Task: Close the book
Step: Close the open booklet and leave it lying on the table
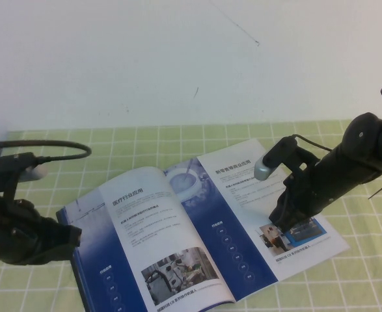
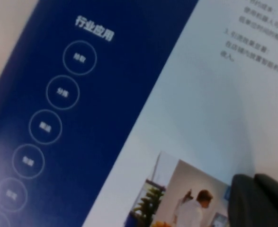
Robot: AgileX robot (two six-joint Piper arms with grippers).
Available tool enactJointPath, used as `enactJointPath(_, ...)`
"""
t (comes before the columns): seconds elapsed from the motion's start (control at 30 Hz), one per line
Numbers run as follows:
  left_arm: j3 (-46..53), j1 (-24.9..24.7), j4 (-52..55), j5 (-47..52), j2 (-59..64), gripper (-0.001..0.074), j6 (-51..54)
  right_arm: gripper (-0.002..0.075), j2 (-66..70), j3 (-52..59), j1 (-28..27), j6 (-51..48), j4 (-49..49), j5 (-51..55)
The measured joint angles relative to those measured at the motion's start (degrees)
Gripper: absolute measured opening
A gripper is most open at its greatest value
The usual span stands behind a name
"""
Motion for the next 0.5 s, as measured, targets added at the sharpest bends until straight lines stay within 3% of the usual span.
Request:
enactJointPath(0.27,-6.6,0.0,10.2,0.5,16.3,-0.0003,-6.5,-0.0003,0.6,-0.6,0.0,3.4,-0.1,0.6)
enactJointPath(0.5,-10.6,-5.5,25.1,0.2,23.9,-0.0003,-18.3,-0.0003,0.6,-0.6,0.0,4.9,-0.1,0.6)
